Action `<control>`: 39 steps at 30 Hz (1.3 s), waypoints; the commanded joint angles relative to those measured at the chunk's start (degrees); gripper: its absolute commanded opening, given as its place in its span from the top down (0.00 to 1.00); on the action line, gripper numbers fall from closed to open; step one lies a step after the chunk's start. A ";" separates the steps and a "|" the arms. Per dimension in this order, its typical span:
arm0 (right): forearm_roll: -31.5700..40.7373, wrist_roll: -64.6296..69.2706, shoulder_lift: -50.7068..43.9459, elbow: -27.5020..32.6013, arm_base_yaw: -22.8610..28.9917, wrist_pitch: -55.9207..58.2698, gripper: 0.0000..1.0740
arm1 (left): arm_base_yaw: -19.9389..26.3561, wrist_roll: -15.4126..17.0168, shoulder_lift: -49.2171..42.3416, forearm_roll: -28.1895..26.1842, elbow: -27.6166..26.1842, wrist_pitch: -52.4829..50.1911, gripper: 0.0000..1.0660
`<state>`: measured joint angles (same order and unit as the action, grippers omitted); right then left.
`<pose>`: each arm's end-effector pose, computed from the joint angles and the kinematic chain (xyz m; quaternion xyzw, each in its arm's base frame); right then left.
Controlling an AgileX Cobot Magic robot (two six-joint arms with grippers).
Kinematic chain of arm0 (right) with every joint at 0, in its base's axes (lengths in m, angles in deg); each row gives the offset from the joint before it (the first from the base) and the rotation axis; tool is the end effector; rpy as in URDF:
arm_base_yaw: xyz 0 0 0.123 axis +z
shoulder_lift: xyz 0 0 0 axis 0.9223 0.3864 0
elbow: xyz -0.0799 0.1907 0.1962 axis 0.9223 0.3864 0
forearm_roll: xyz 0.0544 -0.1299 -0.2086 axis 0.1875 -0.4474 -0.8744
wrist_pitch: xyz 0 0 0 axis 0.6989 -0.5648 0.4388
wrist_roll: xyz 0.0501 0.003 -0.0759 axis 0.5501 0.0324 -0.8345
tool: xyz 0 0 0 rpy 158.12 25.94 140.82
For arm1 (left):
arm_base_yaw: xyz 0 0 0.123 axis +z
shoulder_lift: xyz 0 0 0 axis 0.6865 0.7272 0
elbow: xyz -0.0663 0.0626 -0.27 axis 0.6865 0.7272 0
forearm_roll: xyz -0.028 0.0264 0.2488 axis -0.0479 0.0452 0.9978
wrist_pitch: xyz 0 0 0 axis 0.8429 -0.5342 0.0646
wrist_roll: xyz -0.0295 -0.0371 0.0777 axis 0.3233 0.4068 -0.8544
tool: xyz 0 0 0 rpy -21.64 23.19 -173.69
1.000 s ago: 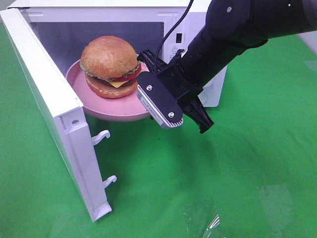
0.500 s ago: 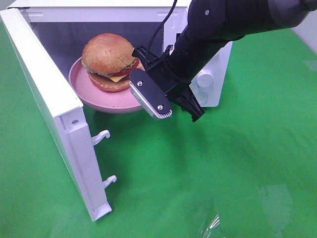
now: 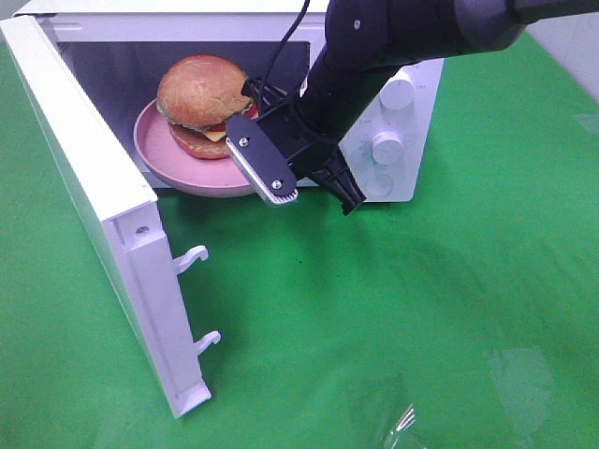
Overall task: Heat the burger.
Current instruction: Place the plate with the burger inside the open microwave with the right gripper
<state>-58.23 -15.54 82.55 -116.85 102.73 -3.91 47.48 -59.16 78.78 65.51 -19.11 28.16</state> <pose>0.3635 0.2655 0.1837 -0.8907 0.3585 -0.1240 0.2506 -0.0053 -0.0189 0.2807 0.0568 0.8397 -0.0459 0.5381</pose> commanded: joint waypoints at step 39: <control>-5.04 14.38 17.53 -28.82 0.00 3.67 1.00 | 0.06 0.23 -1.20 -0.23 0.23 -0.52 1.00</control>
<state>-63.05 -1.85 100.09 -143.54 102.73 2.33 47.48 -59.16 78.78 65.45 -19.11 28.16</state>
